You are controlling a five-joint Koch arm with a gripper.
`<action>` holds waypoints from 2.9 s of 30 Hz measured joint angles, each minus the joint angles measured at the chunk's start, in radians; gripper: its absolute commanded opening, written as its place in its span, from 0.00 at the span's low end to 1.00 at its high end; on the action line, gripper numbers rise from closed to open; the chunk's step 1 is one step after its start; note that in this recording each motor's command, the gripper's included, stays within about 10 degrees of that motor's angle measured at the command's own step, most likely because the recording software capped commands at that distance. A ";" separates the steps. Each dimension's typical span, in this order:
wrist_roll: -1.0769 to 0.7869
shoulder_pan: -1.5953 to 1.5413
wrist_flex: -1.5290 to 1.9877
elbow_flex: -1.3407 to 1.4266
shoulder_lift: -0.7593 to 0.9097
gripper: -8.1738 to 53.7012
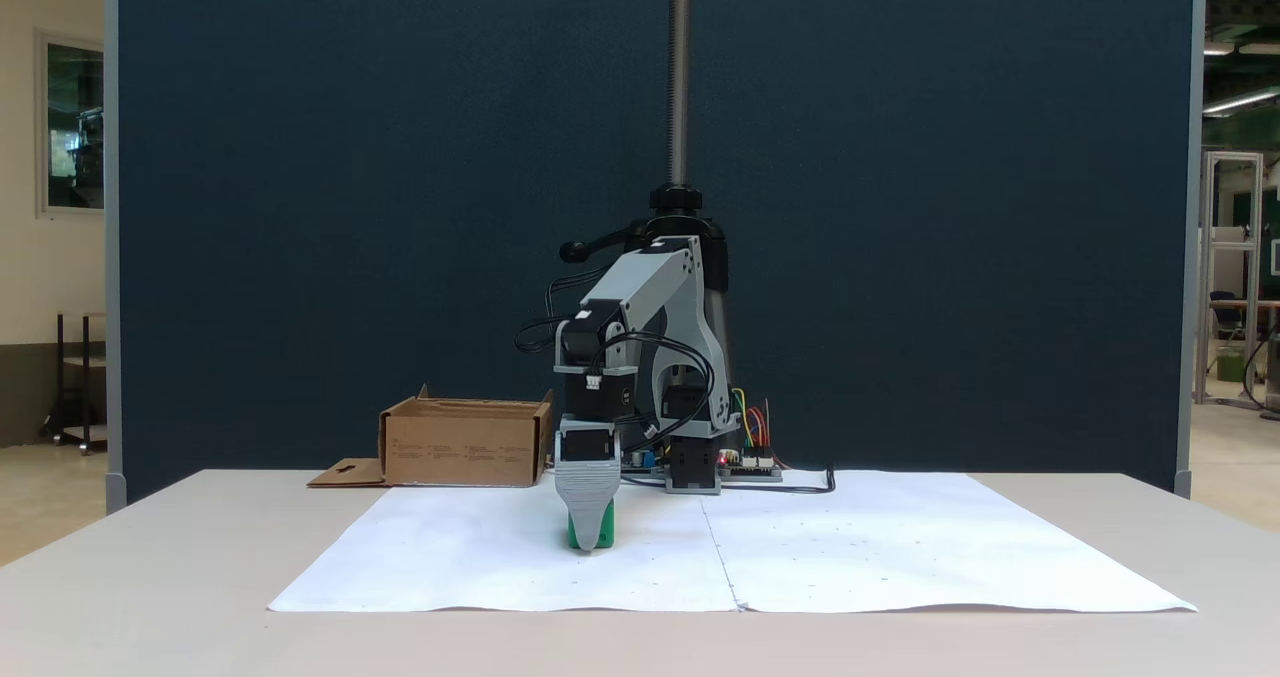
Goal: Grasp a green dice and put it in the bin.
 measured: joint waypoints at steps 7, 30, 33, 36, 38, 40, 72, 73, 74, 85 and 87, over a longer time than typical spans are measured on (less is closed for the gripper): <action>0.000 0.011 -0.002 -0.009 -0.002 0.62; 0.000 0.008 -0.017 -0.012 -0.008 0.58; 0.000 -0.009 -0.017 -0.012 -0.008 0.64; 0.000 -0.011 -0.017 -0.014 -0.012 0.64; 0.000 -0.011 -0.017 -0.014 -0.014 0.60; 0.000 -0.011 -0.017 -0.014 -0.014 0.55; 0.371 0.195 -0.064 0.006 0.574 0.33; 0.391 0.227 -0.064 0.006 0.592 0.33; 0.410 0.268 -0.063 0.006 0.606 0.33; 0.456 0.710 -0.063 -0.092 0.612 0.33; 0.459 0.792 -0.063 -0.106 0.612 0.33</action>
